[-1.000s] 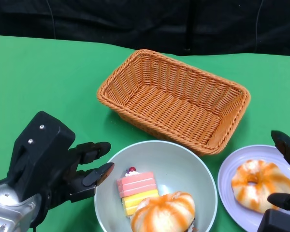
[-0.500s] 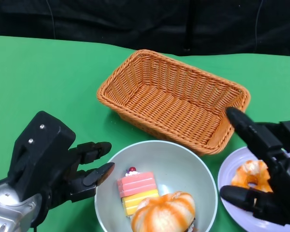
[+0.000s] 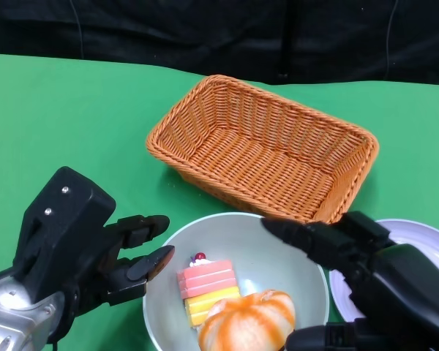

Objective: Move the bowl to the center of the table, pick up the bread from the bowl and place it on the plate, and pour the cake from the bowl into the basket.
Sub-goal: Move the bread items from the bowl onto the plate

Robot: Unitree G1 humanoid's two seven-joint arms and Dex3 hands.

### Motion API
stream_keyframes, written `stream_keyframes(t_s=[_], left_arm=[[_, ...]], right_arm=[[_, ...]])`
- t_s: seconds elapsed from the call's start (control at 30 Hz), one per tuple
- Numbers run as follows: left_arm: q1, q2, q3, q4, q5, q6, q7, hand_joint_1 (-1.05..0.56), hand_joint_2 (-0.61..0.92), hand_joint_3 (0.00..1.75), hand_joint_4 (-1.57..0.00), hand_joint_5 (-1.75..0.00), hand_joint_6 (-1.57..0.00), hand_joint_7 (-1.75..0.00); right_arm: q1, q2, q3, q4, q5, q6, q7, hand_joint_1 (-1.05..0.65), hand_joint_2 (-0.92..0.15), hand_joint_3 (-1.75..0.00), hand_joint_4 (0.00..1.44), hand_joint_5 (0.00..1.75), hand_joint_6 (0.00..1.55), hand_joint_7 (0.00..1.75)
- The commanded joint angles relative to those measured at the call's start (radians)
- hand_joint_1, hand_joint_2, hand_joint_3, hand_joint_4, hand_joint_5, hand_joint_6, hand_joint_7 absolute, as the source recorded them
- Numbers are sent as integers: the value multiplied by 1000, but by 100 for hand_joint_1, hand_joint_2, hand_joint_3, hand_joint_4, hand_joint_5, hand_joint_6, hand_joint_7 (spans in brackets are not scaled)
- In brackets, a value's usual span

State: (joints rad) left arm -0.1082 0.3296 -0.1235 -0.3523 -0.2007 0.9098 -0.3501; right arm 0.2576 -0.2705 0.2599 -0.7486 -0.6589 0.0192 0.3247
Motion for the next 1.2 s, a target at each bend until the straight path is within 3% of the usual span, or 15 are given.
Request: stream_keyframes(t_s=[0.03,0.17,0.4,0.67,0.73,0.9,1.0,1.03,1.07,1.1,1.17,1.2], left_arm=[[-9,6,5,-10,2,8,6,-53,92,58,-13,-9,-14,0],[-9,5,5,-10,2,10,6,-53,92,58,-13,-9,-14,0],[-7,0,4,-14,5,5,11,-52,92,59,-13,-9,-15,-1],[-2,-4,-3,-23,18,3,20,-48,92,59,-12,-9,-15,-1],[-2,-7,-5,-28,20,7,24,-47,92,59,-12,-9,-15,-1],[2,-12,-7,-24,24,-6,26,-48,92,58,-11,-9,-16,-1],[5,-13,-6,-24,24,-9,24,-48,92,58,-10,-8,-15,0],[6,-14,-7,-26,24,-9,25,-49,92,58,-10,-8,-15,0],[7,-14,-7,-28,24,-8,25,-49,92,58,-10,-8,-15,0],[6,-15,-8,-31,24,-3,27,-49,92,58,-10,-9,-15,0],[5,-15,-8,-33,25,3,29,-49,92,58,-10,-9,-16,-1],[3,-14,-8,-34,27,4,30,-49,92,59,-10,-9,-16,-1]], right_arm=[[-31,-15,56,37,25,-36,29,-63,-88,0,12,85,27,34],[-60,-25,88,85,16,-48,32,-63,-88,0,18,74,31,27],[-143,-31,160,259,-21,-89,25,-65,-89,0,21,67,36,21],[-207,-39,200,368,-62,-102,36,-67,-92,-1,24,64,41,18],[-219,-42,204,393,-70,-108,29,-66,-92,-2,31,55,47,14],[-240,-35,221,461,-114,-132,-35,-53,-92,-6,45,56,56,15],[-246,-16,226,514,-127,-167,-122,-33,-92,-8,61,76,73,19],[-247,-8,223,533,-124,-190,-164,-27,-91,-17,71,103,89,26],[-247,-3,222,548,-122,-208,-196,-22,-84,-36,78,131,100,39],[-247,9,217,571,-108,-240,-240,-20,-75,-54,80,140,101,49],[-249,23,212,606,-92,-290,-307,-18,-52,-113,91,167,93,114],[-250,32,209,617,-93,-308,-343,-18,-47,-122,93,171,89,130]])
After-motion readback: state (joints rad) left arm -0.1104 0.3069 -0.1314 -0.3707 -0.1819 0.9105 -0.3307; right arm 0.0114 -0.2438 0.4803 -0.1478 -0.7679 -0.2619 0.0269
